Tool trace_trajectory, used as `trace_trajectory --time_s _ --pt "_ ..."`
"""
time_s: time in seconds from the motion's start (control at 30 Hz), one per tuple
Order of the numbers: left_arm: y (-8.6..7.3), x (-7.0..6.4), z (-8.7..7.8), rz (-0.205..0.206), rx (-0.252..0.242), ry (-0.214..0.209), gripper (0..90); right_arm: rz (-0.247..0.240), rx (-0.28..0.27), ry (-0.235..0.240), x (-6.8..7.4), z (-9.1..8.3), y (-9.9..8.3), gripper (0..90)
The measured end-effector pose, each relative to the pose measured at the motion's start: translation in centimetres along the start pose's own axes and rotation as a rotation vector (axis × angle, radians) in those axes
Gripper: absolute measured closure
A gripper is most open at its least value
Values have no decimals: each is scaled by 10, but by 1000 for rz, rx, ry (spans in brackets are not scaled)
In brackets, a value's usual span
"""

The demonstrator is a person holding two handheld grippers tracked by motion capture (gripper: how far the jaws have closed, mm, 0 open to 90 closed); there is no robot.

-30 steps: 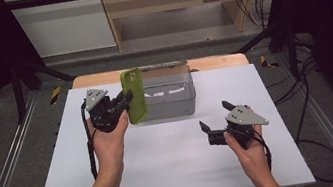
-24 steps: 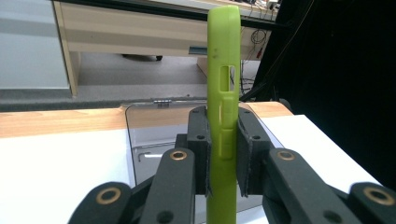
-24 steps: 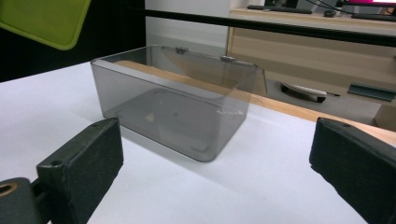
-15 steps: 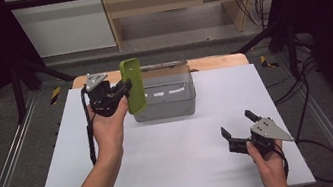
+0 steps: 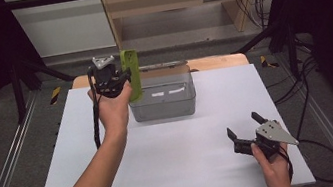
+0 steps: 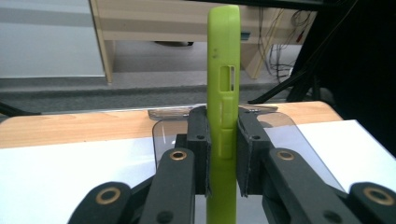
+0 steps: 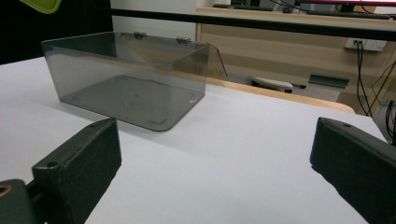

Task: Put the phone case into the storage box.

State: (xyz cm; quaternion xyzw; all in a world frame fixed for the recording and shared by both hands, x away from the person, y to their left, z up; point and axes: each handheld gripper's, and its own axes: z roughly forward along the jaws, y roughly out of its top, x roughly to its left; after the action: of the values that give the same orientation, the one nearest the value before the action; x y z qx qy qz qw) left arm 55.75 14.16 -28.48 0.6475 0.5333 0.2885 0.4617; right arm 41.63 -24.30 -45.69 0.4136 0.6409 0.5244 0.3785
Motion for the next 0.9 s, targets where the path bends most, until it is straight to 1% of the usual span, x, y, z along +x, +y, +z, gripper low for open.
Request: trace_trajectory --time_s 0.03,0.07,0.1,0.13,0.33,0.5,0.7,0.77,0.9 --pt "2 -4 5 30 8 18 778 -1 5 3 1 0 -1 25" --pt "2 -4 5 30 8 18 778 -1 5 3 1 0 -1 25" --pt "2 -7 9 54 13 30 778 -3 6 0 2 0 -1 26" --pt "3 -9 13 68 17 38 778 -1 6 2 2 0 -1 26" --pt "3 -14 28 57 35 50 778 -8 7 10 5 1 -2 26" --pt "2 -12 40 46 48 64 778 -14 11 4 4 0 -2 26" --pt "0 -8 46 43 52 71 779 -3 10 0 1 -1 -3 26" --pt "-1 -8 49 40 55 64 779 -2 11 4 2 0 -3 27" --pt "-2 -8 51 46 56 67 779 -6 14 6 2 0 -3 27"
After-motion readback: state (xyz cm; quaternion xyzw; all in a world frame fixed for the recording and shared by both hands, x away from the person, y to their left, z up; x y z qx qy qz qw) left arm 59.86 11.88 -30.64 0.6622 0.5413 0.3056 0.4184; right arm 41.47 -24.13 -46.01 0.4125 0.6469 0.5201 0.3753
